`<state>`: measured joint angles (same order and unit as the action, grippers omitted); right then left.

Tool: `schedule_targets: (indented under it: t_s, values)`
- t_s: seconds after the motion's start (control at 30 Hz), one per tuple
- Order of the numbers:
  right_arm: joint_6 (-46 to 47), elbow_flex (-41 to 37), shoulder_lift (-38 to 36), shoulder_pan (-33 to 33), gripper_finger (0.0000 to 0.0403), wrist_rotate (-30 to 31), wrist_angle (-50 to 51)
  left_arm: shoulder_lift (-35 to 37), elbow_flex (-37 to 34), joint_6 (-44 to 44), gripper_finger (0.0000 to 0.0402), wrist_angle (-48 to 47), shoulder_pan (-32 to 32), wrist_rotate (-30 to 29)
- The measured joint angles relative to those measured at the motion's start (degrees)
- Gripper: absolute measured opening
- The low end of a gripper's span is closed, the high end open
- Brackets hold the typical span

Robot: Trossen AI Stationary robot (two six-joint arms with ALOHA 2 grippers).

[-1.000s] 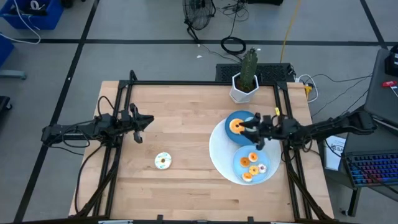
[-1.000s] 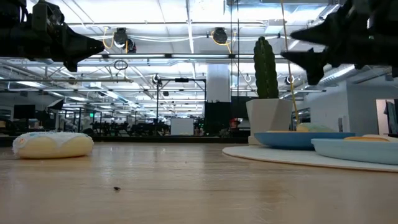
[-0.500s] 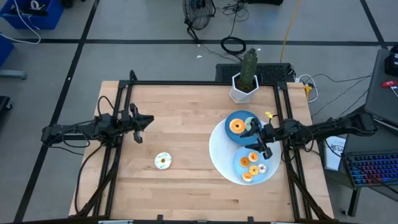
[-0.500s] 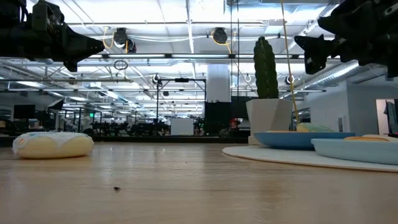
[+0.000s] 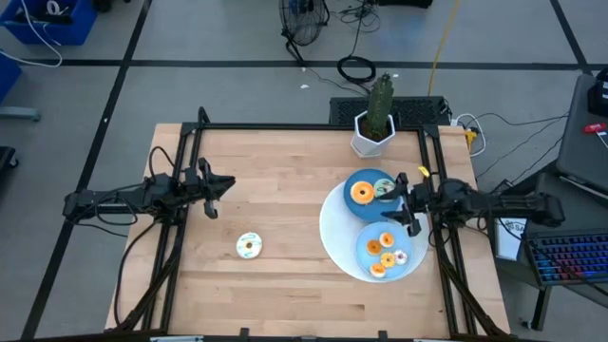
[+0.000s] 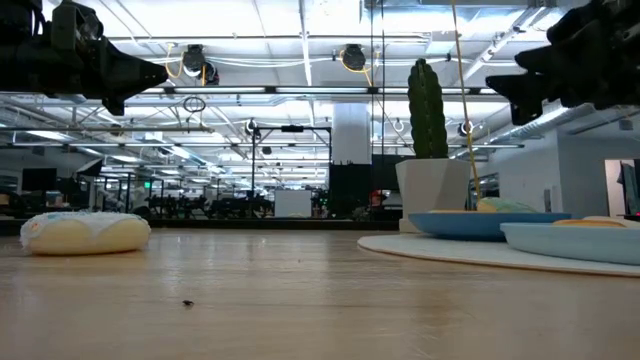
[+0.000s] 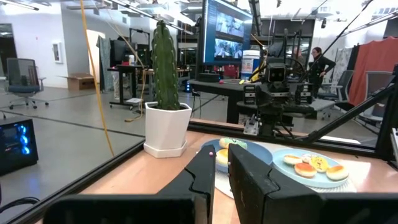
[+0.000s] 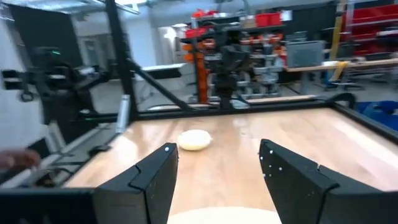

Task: Pick & Place donuts
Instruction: Put the big white donut on the blue plate

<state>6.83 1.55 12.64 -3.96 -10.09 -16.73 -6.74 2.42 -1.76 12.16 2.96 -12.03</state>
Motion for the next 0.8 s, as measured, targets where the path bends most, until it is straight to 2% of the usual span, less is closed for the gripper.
schedule_targets:
  t_s: [0.3,0.6,0.73,0.8]
  values:
    - [-3.03,-0.01,-11.0,-0.97,0.0212,11.31,13.72,0.0,-0.01,0.02,0.0047,0.03,0.0,-0.01]
    - [4.68,-0.03,-10.97,-0.96,0.0212,11.57,14.23,0.02,-0.02,2.97,0.0047,2.84,0.02,-0.02]
    - [4.29,-0.03,-10.97,-0.96,0.0212,11.57,14.25,-0.18,-0.07,6.32,0.0047,5.03,0.07,-0.02]
    - [4.35,-0.03,-10.97,-0.96,0.0212,11.55,14.27,-0.28,-0.07,5.18,0.0047,4.52,0.07,-0.02]
